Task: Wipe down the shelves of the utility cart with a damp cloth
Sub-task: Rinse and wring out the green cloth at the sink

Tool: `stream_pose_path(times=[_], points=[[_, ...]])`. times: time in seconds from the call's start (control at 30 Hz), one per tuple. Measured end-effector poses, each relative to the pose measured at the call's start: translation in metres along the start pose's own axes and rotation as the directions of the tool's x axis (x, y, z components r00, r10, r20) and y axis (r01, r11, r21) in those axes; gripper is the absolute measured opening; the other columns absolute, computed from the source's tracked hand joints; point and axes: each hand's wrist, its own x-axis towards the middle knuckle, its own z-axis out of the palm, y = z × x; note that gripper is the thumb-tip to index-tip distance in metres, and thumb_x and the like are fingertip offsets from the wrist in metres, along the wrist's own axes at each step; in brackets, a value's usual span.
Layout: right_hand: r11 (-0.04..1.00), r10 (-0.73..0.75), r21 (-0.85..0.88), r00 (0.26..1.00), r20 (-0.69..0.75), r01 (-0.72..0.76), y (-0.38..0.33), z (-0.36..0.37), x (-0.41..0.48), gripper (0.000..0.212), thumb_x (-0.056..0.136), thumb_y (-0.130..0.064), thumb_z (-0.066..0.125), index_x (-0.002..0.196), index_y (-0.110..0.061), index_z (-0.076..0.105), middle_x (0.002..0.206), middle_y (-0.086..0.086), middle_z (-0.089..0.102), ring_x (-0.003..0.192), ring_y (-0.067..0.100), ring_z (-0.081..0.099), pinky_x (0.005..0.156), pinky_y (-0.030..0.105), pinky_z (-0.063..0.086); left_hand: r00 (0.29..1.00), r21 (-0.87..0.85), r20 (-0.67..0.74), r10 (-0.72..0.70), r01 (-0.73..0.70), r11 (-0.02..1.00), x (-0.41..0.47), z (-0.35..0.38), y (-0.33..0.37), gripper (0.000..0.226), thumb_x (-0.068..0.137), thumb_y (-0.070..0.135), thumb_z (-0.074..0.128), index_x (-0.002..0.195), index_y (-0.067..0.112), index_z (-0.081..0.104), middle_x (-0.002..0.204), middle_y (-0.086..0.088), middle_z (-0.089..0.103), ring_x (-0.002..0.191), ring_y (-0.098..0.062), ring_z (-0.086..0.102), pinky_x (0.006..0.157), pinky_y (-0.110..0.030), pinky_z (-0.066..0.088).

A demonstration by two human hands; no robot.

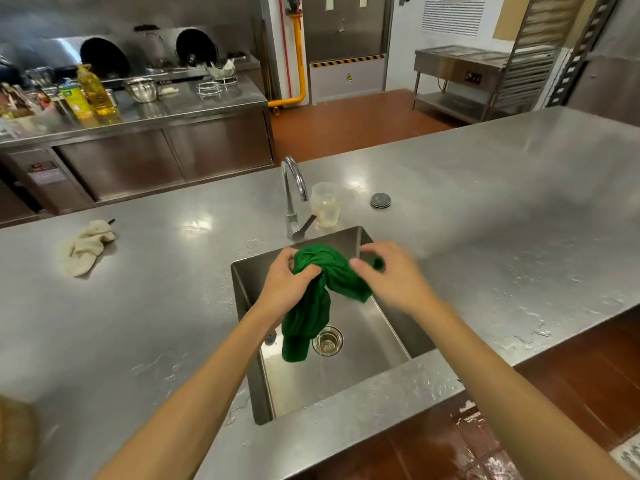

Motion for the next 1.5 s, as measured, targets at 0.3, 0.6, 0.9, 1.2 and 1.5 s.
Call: stream_pose_path(times=[0.3, 0.6, 0.9, 1.2, 1.5], points=[[0.985, -0.167, 0.065, 0.982, 0.093, 0.161, -0.030, 0.041, 0.023, 0.115, 0.071, -0.041, 0.084, 0.153, -0.042, 0.004, 0.142, -0.003, 0.042, 0.129, 0.020, 0.046, 0.104, 0.045, 0.046, 0.981, 0.017, 0.189, 0.035, -0.039, 0.999, 0.023, 0.001, 0.026, 0.022, 0.090, 0.027, 0.067, 0.109, 0.016, 0.062, 0.104, -0.003, 0.071, 0.098, -0.015, 0.068, 0.088, -0.032, 0.054], [0.985, -0.164, -0.068, 0.983, -0.080, 0.159, -0.015, 0.047, 0.057, 0.058, 0.076, -0.041, 0.080, 0.127, -0.032, 0.054, 0.109, -0.003, 0.060, 0.098, 0.020, 0.059, 0.083, 0.042, 0.054, 0.935, 0.011, 0.161, -0.316, 0.318, 0.948, 0.043, -0.020, 0.039, 0.040, 0.094, 0.053, 0.056, 0.118, 0.021, 0.054, 0.115, -0.007, 0.061, 0.107, -0.024, 0.061, 0.093, -0.043, 0.052], [0.956, -0.284, -0.014, 0.913, -0.293, 0.293, -0.045, 0.045, 0.060, 0.043, 0.075, -0.034, 0.083, 0.105, -0.023, 0.055, 0.096, -0.014, 0.052, 0.085, 0.008, 0.053, 0.070, 0.028, 0.047, 0.573, -0.350, 0.696, -0.433, 0.797, 0.492, 0.048, -0.010, -0.001, 0.126, 0.070, 0.096, 0.038, 0.141, -0.008, 0.042, 0.129, -0.033, 0.059, 0.117, -0.046, 0.062, 0.096, -0.056, 0.050], [0.966, -0.233, 0.074, 0.960, -0.152, 0.246, -0.041, 0.052, 0.049, 0.047, 0.075, -0.045, 0.078, 0.112, -0.033, 0.051, 0.100, -0.015, 0.063, 0.090, 0.005, 0.062, 0.076, 0.029, 0.054, 0.857, -0.815, 0.314, -0.408, 0.464, 0.347, 0.067, 0.020, 0.020, 0.020, 0.091, 0.024, 0.068, 0.093, 0.005, 0.068, 0.077, -0.015, 0.073, 0.081, -0.029, 0.069, 0.077, -0.042, 0.057], [0.664, -0.721, -0.499, 0.652, -0.233, 0.557, -0.026, 0.076, 0.029, 0.060, 0.080, 0.008, 0.045, 0.138, -0.008, 0.050, 0.139, 0.021, 0.050, 0.131, 0.039, 0.043, 0.110, 0.051, 0.035, 0.856, -0.698, 0.340, -0.389, 0.507, 0.506, 0.082, 0.037, 0.016, 0.019, 0.093, 0.029, 0.058, 0.087, 0.011, 0.059, 0.064, -0.003, 0.066, 0.068, -0.019, 0.062, 0.067, -0.033, 0.050]])
